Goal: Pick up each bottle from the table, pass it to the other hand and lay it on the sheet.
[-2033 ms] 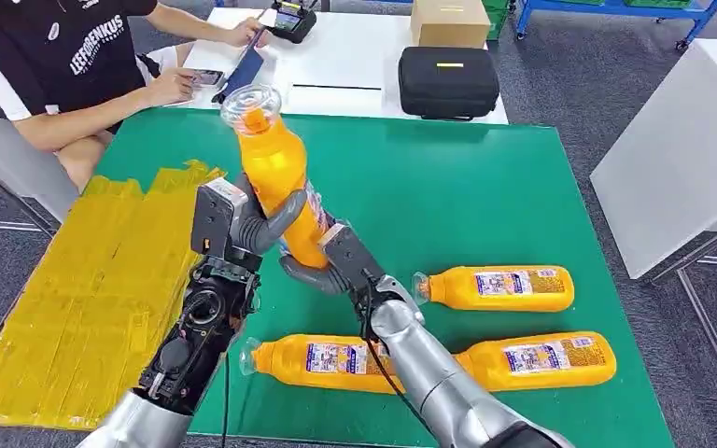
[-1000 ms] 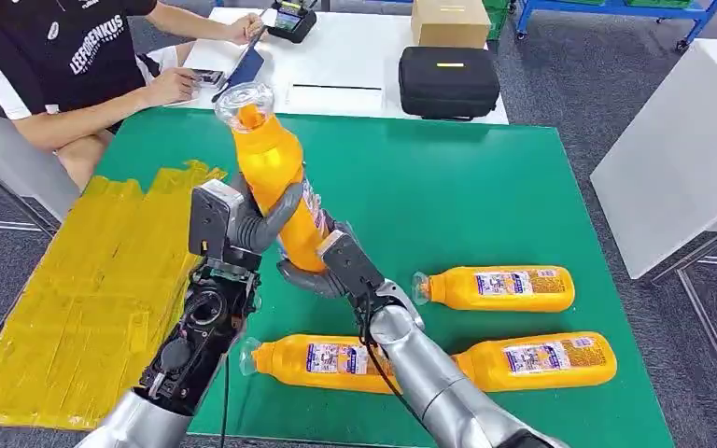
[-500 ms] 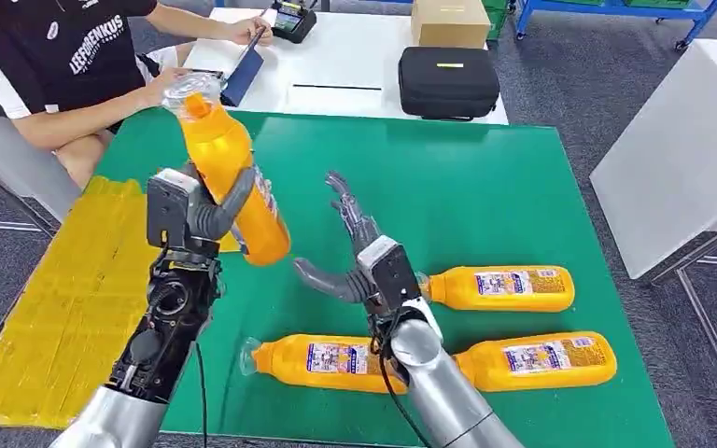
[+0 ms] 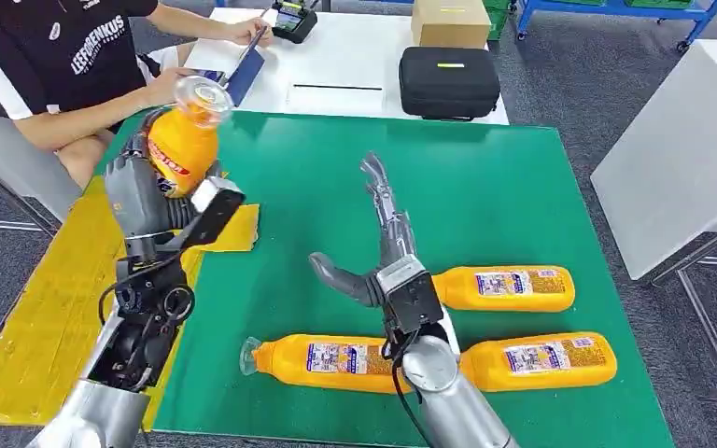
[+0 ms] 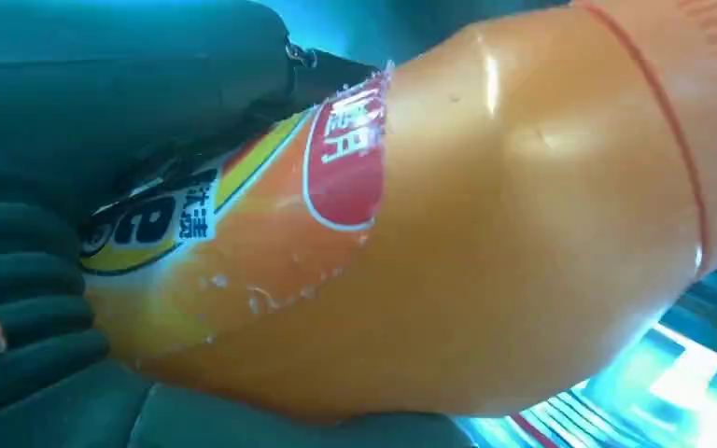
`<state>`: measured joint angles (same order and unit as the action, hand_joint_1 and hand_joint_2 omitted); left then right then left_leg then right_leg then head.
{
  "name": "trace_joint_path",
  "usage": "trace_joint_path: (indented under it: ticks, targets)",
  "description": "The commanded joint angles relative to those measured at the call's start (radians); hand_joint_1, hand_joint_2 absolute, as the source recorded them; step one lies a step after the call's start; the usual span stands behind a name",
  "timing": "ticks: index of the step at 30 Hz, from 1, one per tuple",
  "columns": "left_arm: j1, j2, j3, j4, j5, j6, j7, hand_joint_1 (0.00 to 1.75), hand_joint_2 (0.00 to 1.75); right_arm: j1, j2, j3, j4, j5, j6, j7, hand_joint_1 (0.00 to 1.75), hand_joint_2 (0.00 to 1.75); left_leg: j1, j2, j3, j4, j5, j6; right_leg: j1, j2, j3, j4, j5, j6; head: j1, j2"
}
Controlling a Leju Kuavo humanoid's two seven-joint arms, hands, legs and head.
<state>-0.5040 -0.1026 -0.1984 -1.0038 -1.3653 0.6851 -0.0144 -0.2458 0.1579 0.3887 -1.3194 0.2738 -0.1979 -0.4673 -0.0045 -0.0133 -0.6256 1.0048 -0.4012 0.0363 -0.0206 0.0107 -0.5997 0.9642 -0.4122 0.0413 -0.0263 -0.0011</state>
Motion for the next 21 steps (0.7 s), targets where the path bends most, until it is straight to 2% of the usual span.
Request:
trace_joint_path:
  ticks: [1, 4, 6, 10, 13, 21]
  targets:
    - [-0.097, 0.040, 0.040, 0.211, -0.107, 0.013, 0.057, 1.75, 1.75, 0.013, -0.031, 0.032, -0.090, 0.024, -0.021, 0.012, 0.00, 1.75, 0.001, 0.002, 0.005, 0.000, -0.003, -0.002, 0.001, 0.000, 0.005, 0.000, -0.002, -0.002, -0.001, 0.000]
    - [-0.097, 0.040, 0.040, 0.211, -0.107, 0.013, 0.057, 1.75, 1.75, 0.013, -0.031, 0.032, -0.090, 0.024, -0.021, 0.012, 0.00, 1.75, 0.001, 0.002, 0.004, 0.000, -0.002, -0.002, 0.001, 0.000, 0.003, 0.000, -0.001, -0.002, 0.000, 0.000]
    - [-0.130, 0.047, 0.034, 0.318, -0.189, 0.012, 0.063, 1.75, 1.75, 0.026, -0.037, 0.027, -0.132, 0.012, -0.019, -0.014, 0.00, 1.75, 0.001, 0.002, 0.006, 0.000, -0.003, -0.003, 0.001, 0.000, 0.006, 0.000, -0.003, -0.003, -0.001, 0.000]
    - [-0.173, 0.097, -0.077, 0.488, -0.206, 0.002, 0.111, 1.75, 1.75, 0.035, -0.043, 0.005, -0.188, -0.004, -0.014, -0.014, 0.00, 1.75, 0.000, 0.000, 0.005, 0.000, -0.002, -0.002, 0.000, -0.001, 0.005, 0.000, -0.002, -0.002, 0.000, 0.000]
    - [-0.186, 0.106, -0.085, 0.560, -0.206, -0.016, 0.112, 1.75, 1.75, 0.031, -0.042, -0.003, -0.189, -0.007, 0.003, -0.017, 0.00, 1.75, 0.000, 0.001, 0.004, 0.000, -0.002, -0.002, 0.001, 0.000, 0.004, 0.000, -0.002, -0.002, 0.000, 0.000]
    - [-0.174, 0.123, -0.129, 0.617, -0.206, -0.041, 0.116, 1.75, 1.75, 0.006, -0.040, -0.009, -0.152, 0.001, 0.018, -0.018, 0.00, 1.75, 0.001, 0.003, 0.005, 0.000, -0.002, -0.002, 0.001, 0.001, 0.004, 0.000, -0.002, -0.002, 0.000, 0.000]
